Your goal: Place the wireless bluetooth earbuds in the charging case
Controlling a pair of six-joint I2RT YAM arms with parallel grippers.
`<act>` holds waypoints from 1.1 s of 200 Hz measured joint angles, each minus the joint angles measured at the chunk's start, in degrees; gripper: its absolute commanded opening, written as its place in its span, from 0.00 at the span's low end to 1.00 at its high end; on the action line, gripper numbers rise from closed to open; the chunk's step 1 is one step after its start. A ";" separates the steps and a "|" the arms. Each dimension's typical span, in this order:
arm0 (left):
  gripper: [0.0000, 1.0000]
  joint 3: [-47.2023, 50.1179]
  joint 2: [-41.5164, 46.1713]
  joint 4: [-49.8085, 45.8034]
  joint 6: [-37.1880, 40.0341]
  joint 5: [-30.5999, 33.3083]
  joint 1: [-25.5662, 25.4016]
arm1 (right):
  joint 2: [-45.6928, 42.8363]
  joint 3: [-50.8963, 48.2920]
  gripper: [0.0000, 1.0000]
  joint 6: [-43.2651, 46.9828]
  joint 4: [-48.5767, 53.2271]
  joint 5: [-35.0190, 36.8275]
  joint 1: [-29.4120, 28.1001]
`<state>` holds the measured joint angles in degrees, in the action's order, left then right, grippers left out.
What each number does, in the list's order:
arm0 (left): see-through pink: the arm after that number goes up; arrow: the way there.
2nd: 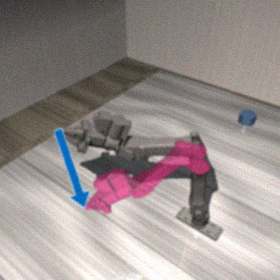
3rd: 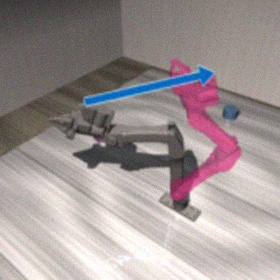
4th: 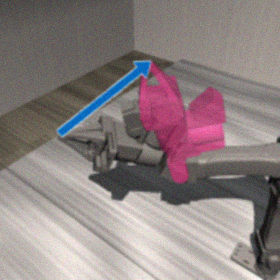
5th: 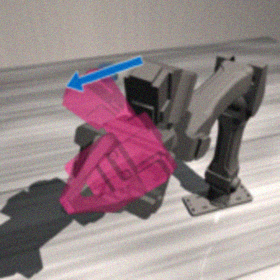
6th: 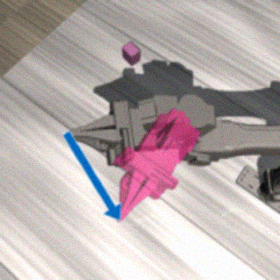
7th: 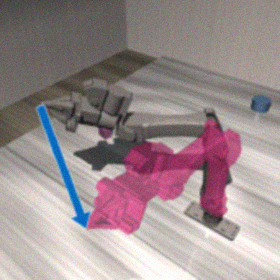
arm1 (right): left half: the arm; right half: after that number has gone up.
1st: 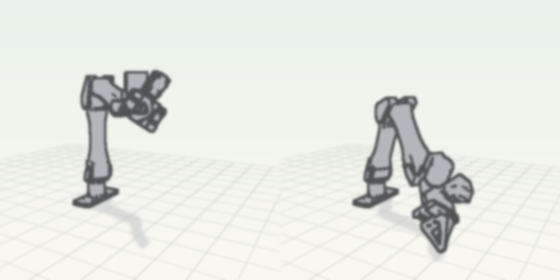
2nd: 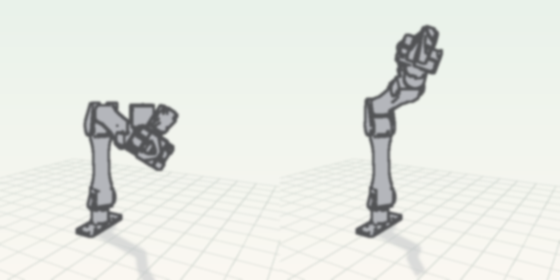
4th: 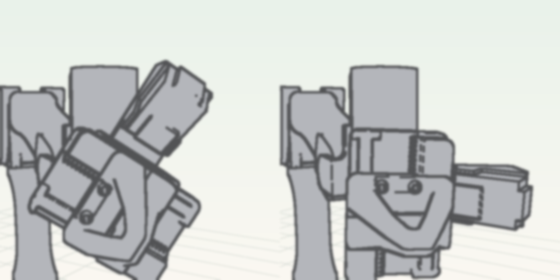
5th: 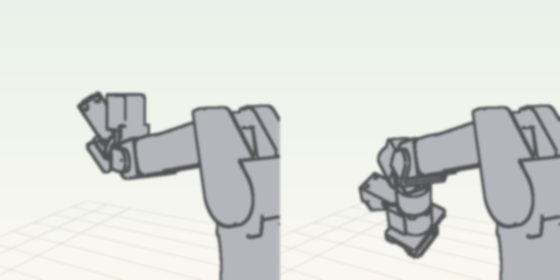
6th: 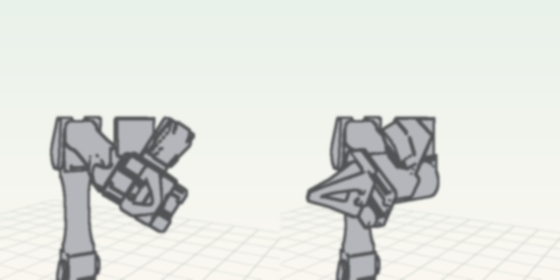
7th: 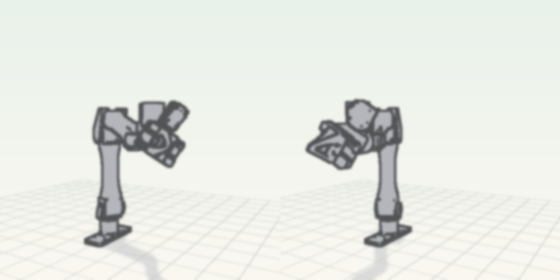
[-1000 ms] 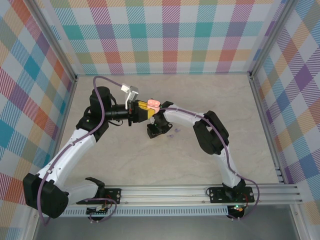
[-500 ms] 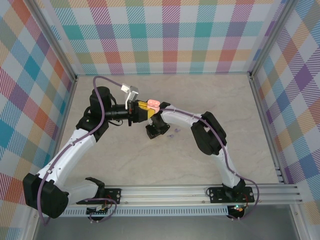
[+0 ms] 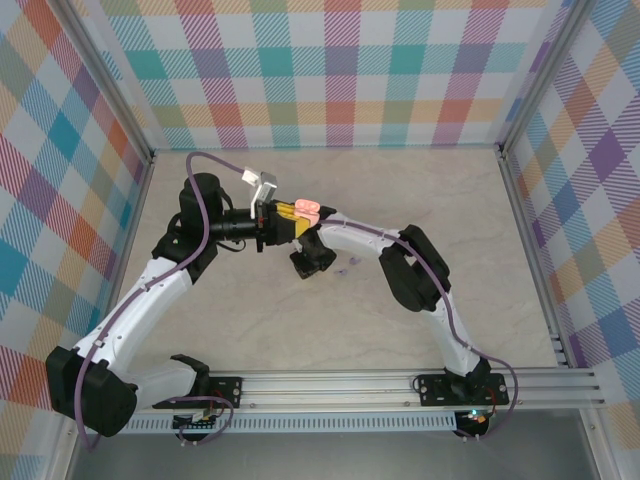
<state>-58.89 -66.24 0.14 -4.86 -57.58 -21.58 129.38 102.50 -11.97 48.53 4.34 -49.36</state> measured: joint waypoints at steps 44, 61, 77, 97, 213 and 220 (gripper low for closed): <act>0.10 0.37 0.00 0.00 0.00 0.00 0.00 | 0.07 0.00 0.25 -0.26 0.02 1.27 -0.26; 0.10 0.37 0.00 0.00 0.00 0.02 0.00 | 0.07 0.00 0.24 -0.66 0.02 1.29 -0.24; 0.10 0.39 0.00 0.00 0.00 0.00 0.00 | 0.07 0.00 0.23 -0.87 0.02 1.29 -0.24; 0.10 0.59 0.15 -0.02 0.02 0.02 0.00 | 0.00 -0.02 0.22 -1.11 0.00 1.29 -0.24; 0.10 0.59 1.11 -0.02 0.02 0.22 0.00 | -8.22 -14.69 0.22 -5.75 -12.63 -11.43 7.43; 0.10 0.59 1.14 -0.02 0.02 0.28 0.00 | -8.94 -15.93 0.22 -6.21 -13.51 -12.46 8.31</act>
<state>-58.30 -65.10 0.12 -4.84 -57.30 -21.58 120.44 86.56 -18.17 35.03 -8.12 -41.06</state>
